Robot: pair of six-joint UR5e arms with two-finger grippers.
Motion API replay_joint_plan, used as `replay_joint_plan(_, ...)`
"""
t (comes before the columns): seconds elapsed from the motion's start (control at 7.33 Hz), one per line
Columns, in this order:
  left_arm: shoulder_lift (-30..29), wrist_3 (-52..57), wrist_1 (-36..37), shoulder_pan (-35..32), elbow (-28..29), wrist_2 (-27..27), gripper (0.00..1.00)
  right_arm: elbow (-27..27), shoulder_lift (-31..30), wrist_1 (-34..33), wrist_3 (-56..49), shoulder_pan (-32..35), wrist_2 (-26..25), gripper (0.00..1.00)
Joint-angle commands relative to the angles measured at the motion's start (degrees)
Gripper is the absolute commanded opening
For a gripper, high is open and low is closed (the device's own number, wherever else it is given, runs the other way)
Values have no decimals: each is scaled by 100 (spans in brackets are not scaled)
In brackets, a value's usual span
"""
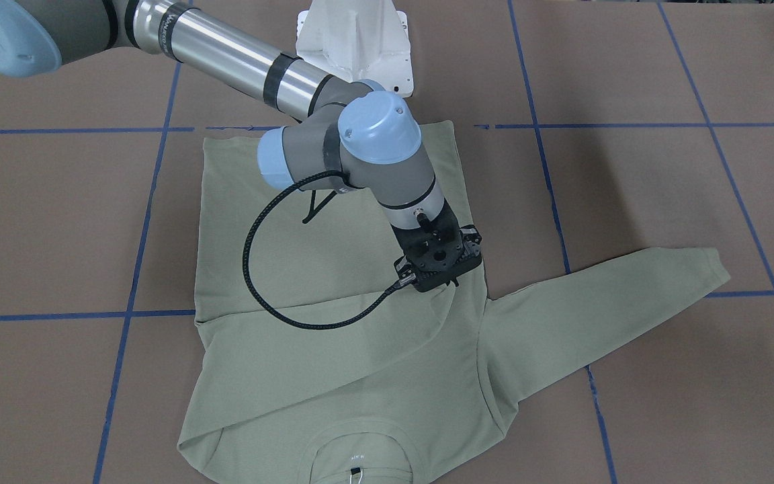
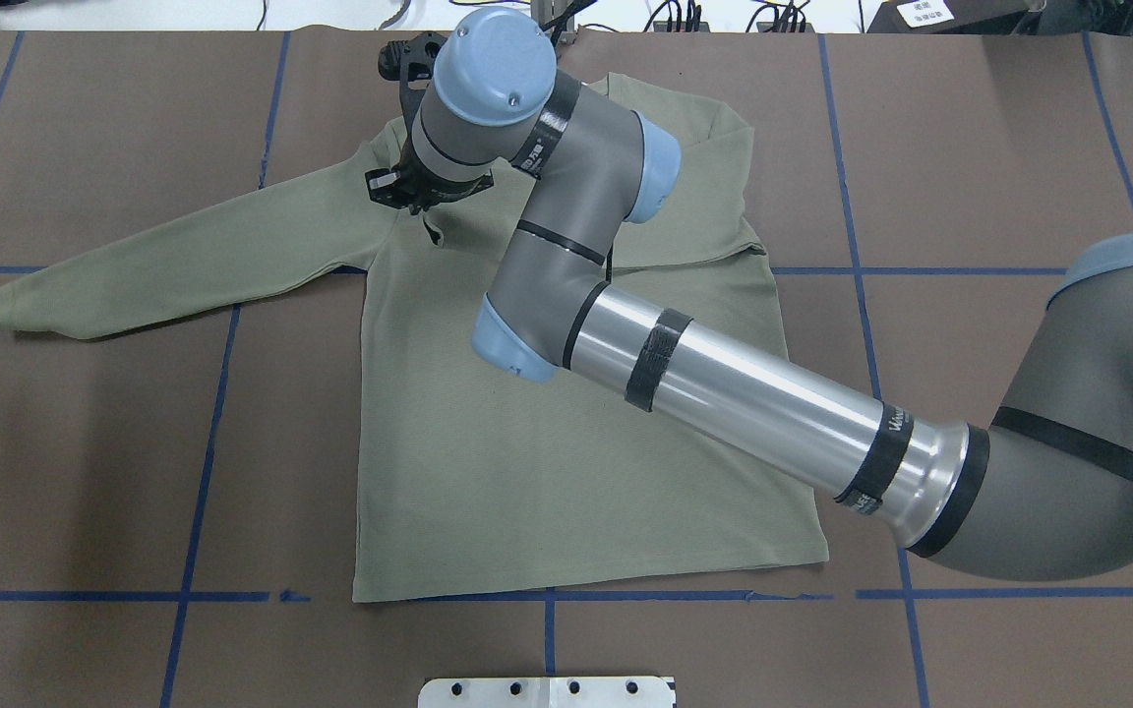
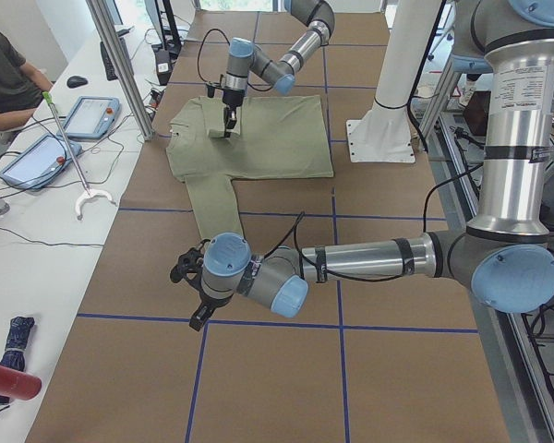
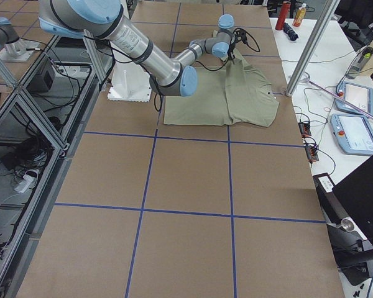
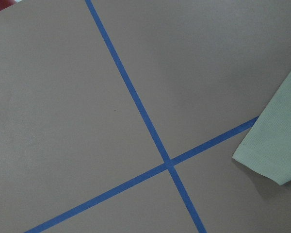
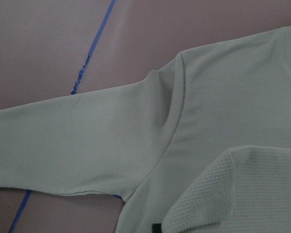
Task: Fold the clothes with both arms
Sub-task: 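Carry the held cuff across the shirt body toward the collar, release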
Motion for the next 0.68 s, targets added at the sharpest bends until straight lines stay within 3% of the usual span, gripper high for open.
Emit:
replay_joint_plan(0.0,-9,-70,-17,0,-30,0,100,-258,137,639,9,-353,-409,99)
replay_joint_plan(0.14,-61,-218,-26,0,-30,-9,100,-269,129,660,35,-529,-837,100)
replay_joint_plan(0.55,-131,-595,-44,0,-30,-9,100,-251,120,617,517,-513,-851,100)
